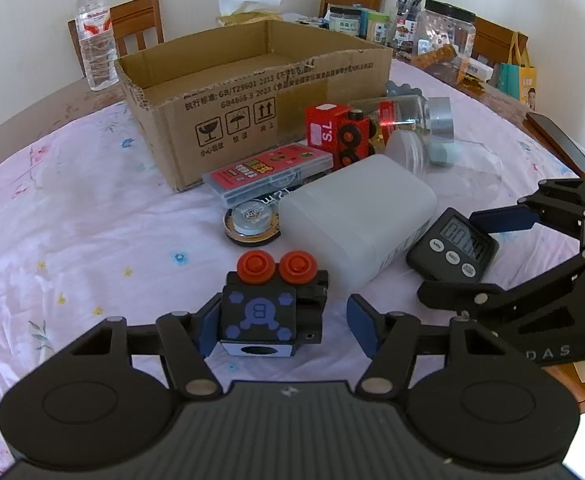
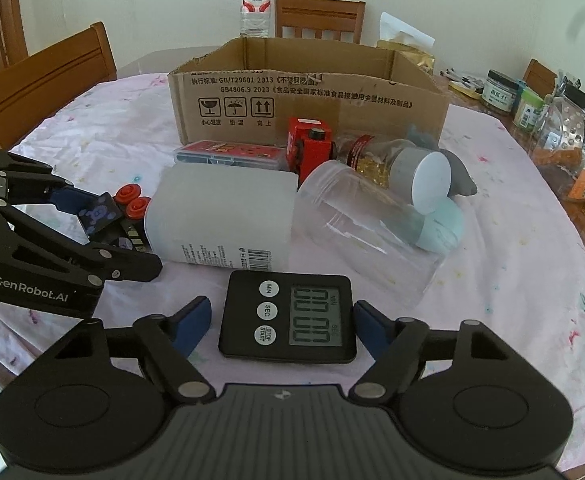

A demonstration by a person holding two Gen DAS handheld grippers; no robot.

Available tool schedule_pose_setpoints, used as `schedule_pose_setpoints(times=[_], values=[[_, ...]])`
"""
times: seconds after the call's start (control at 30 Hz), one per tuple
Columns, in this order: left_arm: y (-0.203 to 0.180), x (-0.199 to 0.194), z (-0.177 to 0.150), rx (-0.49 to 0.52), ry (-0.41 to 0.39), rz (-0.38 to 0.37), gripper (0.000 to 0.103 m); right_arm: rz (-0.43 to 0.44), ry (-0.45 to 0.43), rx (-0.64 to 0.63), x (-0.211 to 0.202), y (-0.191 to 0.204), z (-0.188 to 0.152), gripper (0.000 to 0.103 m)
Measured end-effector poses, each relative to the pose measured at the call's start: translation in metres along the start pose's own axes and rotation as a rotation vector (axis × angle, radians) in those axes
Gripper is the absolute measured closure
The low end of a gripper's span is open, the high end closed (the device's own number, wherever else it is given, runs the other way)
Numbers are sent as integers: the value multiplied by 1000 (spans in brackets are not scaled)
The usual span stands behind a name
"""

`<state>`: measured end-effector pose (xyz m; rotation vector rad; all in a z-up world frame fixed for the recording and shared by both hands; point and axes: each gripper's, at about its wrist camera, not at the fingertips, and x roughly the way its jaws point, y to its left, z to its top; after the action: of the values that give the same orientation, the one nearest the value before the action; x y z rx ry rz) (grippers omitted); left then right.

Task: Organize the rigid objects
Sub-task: 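Grasp the black fidget cube with the left tool while the right tool grasps the black digital timer, then carry the cube and timer into the cardboard box and open both tools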

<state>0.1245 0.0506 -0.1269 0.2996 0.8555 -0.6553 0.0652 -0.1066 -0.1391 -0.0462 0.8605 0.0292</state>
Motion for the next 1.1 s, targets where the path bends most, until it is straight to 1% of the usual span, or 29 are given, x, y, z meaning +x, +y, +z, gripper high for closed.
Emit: schedule_pose_setpoints(times=[0.07, 0.2, 0.23, 0.27, 0.3, 0.33, 0.57, 0.8, 0.97, 1.1], values=[[0, -1, 0, -3, 0, 1, 44, 0, 2, 2, 1, -1, 1, 24], [0, -1, 1, -4, 3, 0, 45, 1, 7, 1, 3, -2, 4, 23], [0, -1, 1, -6, 5, 1, 47, 3, 11, -3, 3, -1, 4, 24], [0, -2, 1, -7, 5, 5, 52, 3, 14, -5, 2, -1, 5, 26], [1, -2, 1, -9, 5, 10, 53, 2, 16, -6, 2, 0, 5, 28], [2, -3, 1, -14, 9, 9, 53, 7, 21, -8, 1, 0, 5, 29], [9, -7, 2, -35, 43, 9, 53, 18, 33, -29, -7, 3, 8, 29], [19, -21, 7, -46, 70, 9, 53, 25, 37, -49, -21, 0, 21, 29], [30, -43, 23, -31, 68, -25, 53, 13, 15, -87, -39, -1, 39, 29], [40, -59, 46, -7, 54, -57, 53, -7, -5, -77, -51, -3, 62, 29]])
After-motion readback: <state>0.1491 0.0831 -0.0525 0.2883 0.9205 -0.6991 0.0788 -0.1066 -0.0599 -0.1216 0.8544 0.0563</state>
